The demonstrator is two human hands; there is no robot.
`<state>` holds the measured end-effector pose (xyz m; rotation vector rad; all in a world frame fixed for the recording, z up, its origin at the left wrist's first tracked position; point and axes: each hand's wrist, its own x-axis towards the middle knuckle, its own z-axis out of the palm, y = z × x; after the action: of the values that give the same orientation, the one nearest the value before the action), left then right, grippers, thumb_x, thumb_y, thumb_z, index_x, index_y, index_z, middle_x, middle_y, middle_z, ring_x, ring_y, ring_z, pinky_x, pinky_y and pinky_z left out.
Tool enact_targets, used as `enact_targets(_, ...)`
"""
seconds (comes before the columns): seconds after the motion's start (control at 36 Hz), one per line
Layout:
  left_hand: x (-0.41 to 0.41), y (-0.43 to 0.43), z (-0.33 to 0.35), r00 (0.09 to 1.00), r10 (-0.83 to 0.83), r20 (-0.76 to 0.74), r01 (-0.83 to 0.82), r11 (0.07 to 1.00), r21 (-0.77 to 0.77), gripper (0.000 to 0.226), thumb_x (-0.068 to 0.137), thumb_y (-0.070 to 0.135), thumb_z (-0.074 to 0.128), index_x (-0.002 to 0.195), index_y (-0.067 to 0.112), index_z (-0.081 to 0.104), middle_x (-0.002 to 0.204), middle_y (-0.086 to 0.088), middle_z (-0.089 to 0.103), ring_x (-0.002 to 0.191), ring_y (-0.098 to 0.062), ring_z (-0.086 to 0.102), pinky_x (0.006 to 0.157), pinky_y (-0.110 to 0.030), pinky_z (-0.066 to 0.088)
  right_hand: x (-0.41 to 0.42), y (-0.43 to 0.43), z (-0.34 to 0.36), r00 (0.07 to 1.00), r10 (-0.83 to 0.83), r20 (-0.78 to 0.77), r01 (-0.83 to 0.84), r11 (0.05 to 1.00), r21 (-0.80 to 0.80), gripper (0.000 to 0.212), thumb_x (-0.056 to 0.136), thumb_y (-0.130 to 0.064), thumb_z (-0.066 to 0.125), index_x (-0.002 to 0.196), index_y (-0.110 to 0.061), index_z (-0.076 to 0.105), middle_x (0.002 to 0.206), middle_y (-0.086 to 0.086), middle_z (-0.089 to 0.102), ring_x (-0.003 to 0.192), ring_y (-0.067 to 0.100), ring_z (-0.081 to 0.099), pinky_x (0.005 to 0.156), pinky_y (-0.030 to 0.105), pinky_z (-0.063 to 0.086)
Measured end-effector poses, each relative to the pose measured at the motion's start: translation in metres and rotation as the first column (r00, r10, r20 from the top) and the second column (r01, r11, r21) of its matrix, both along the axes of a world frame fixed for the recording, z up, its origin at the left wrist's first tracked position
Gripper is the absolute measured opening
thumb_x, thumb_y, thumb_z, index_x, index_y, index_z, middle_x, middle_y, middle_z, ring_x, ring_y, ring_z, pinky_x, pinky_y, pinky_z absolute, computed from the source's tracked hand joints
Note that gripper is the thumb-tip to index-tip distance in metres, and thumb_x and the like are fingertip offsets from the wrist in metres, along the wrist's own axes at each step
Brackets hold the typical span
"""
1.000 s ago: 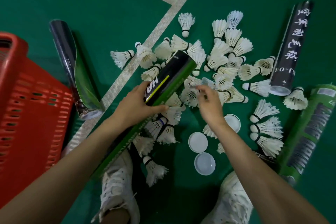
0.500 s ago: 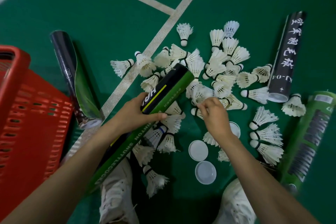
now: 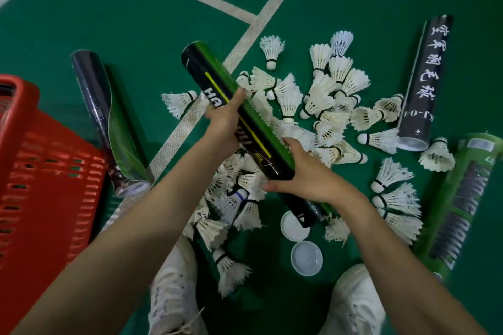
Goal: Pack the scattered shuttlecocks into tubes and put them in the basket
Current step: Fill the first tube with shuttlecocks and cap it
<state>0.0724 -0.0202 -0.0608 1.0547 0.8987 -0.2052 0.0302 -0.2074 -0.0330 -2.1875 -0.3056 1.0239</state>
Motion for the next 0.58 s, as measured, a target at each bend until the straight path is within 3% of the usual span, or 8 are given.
enact_targets(0.06,-0.005,-0.003,-0.004,0.998,0.033,-0.055,-0.029,0.998,0.061,0.113,0.072,0.050,0.078,0.147,0.010,0.003,0.137,-0.015,0.049,0.116,-0.032,0.058,0.088,-0.048,0.054,0.000,-0.004,-0.006,0.992,0.012,0.123,-0.008,0.999,-0.035,0.092,0.071,-0.042,0.079,0.143,-0.028,0.023,0.123,-0.003,0.053,0.100,0.012,0.052,0.080,0.026,0.047)
enact_targets(0.11,-0.020,-0.009,-0.006,0.994,-0.071,-0.082,0.099,0.902,0.420,0.118,0.074,0.048,0.076,0.148,0.013,-0.009,0.155,-0.014,0.017,0.141,-0.032,0.024,0.115,-0.048,0.027,0.003,-0.014,-0.012,0.967,0.084,0.241,-0.055,0.990,-0.126,0.092,0.070,-0.040,0.078,0.144,-0.031,0.024,0.129,-0.001,0.054,0.105,0.018,0.055,0.083,0.032,0.049)
enact_targets(0.17,-0.045,-0.015,-0.003,0.959,-0.284,-0.010,0.171,0.549,0.818,0.100,0.085,0.039,0.067,0.151,0.012,-0.003,0.157,-0.016,0.000,0.145,-0.032,0.000,0.120,-0.049,0.005,0.007,-0.028,-0.014,0.945,0.165,0.282,-0.120,0.978,-0.171,0.095,0.068,-0.040,0.077,0.145,-0.037,0.023,0.134,-0.005,0.051,0.111,0.018,0.053,0.084,0.033,0.048)
enact_targets(0.22,-0.065,-0.014,0.003,0.815,-0.579,-0.032,0.112,0.103,0.988,0.083,0.086,0.045,0.056,0.152,0.017,0.014,0.158,-0.014,0.002,0.147,-0.031,-0.006,0.117,-0.051,-0.011,0.013,-0.041,-0.013,0.912,0.255,0.320,-0.198,0.959,-0.201,0.095,0.067,-0.039,0.077,0.145,-0.042,0.023,0.135,-0.011,0.050,0.115,0.016,0.053,0.081,0.030,0.046)
enact_targets(0.28,-0.075,-0.010,0.004,0.565,-0.789,-0.243,0.103,-0.225,0.969,0.076,0.082,0.062,0.046,0.147,0.023,0.035,0.157,-0.012,0.020,0.148,-0.031,0.005,0.116,-0.052,-0.015,0.017,-0.047,-0.013,0.854,0.363,0.373,-0.282,0.925,-0.254,0.095,0.066,-0.038,0.076,0.145,-0.044,0.023,0.137,-0.015,0.049,0.117,0.013,0.051,0.077,0.025,0.041)
enact_targets(0.36,-0.078,-0.015,0.013,0.234,-0.759,-0.608,0.263,-0.552,0.791,0.096,0.072,0.078,0.045,0.149,0.022,0.029,0.146,-0.005,0.041,0.138,-0.029,0.033,0.117,-0.050,-0.003,0.021,-0.041,-0.016,0.774,0.452,0.443,-0.360,0.890,-0.280,0.096,0.066,-0.041,0.076,0.147,-0.040,0.024,0.142,-0.015,0.046,0.122,0.012,0.049,0.087,0.028,0.044)
enact_targets(0.44,-0.071,-0.019,0.012,0.276,-0.669,-0.690,0.334,-0.606,0.722,0.086,0.078,0.060,0.061,0.146,0.020,0.026,0.137,-0.007,0.043,0.126,-0.029,0.041,0.109,-0.043,0.026,0.021,-0.031,-0.013,0.763,0.401,0.507,-0.333,0.916,-0.224,0.087,0.068,-0.051,0.077,0.143,-0.033,0.038,0.137,-0.011,0.051,0.123,0.013,0.047,0.101,0.029,0.035)
enact_targets(0.58,-0.075,-0.010,0.015,0.409,-0.658,-0.632,0.427,-0.474,0.770,0.073,0.077,0.060,0.060,0.135,0.022,0.037,0.120,-0.003,0.050,0.105,-0.025,0.055,0.079,-0.035,0.046,0.030,-0.040,-0.010,0.822,-0.107,0.560,0.127,0.992,0.003,0.054,0.092,-0.055,0.044,0.135,-0.023,0.050,0.139,-0.002,0.047,0.132,0.018,0.036,0.110,0.033,0.024)
